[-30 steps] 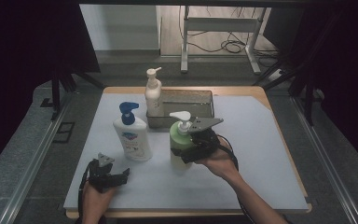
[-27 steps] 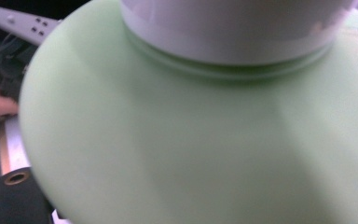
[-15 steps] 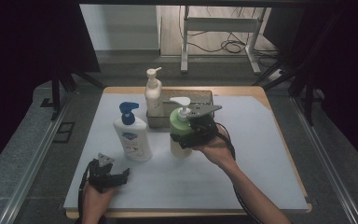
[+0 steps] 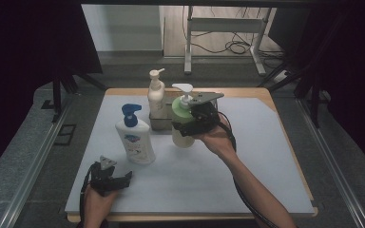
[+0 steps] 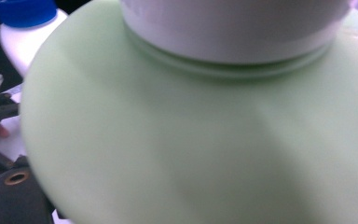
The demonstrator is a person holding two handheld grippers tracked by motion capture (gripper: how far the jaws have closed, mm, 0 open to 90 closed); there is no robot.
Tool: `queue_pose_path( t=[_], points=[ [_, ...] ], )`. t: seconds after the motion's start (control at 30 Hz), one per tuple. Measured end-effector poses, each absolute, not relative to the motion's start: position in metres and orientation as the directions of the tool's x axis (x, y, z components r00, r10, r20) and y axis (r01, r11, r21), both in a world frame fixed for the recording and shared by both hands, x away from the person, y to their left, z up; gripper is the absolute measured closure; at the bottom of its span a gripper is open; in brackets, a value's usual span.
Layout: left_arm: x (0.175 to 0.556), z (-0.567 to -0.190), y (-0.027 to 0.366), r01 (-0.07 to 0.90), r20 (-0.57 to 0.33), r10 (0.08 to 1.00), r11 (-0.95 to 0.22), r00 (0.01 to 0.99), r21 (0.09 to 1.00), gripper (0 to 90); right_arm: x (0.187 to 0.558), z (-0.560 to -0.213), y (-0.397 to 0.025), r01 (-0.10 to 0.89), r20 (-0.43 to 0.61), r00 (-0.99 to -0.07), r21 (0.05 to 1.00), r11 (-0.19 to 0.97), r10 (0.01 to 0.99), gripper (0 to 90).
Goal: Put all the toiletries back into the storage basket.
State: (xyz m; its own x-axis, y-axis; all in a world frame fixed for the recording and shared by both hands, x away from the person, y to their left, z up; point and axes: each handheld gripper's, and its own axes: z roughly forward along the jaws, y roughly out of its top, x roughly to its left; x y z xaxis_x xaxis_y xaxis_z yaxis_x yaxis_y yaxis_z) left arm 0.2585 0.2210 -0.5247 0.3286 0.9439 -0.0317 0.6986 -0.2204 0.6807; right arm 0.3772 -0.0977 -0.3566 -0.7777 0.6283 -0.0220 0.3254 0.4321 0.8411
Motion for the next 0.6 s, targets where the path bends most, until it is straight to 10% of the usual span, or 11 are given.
queue_pose_path(
  t=[0.6],
  points=[
    [0.259, -0.525, 0.221, 0.699, -0.033, 0.944, -0.22, 0.329, 0.681, 12.0, 0.409, -0.345, -0.092, 0.341, -0.03, -0.737, 0.846, 0.41, 0.675, 11.6]
  ],
)
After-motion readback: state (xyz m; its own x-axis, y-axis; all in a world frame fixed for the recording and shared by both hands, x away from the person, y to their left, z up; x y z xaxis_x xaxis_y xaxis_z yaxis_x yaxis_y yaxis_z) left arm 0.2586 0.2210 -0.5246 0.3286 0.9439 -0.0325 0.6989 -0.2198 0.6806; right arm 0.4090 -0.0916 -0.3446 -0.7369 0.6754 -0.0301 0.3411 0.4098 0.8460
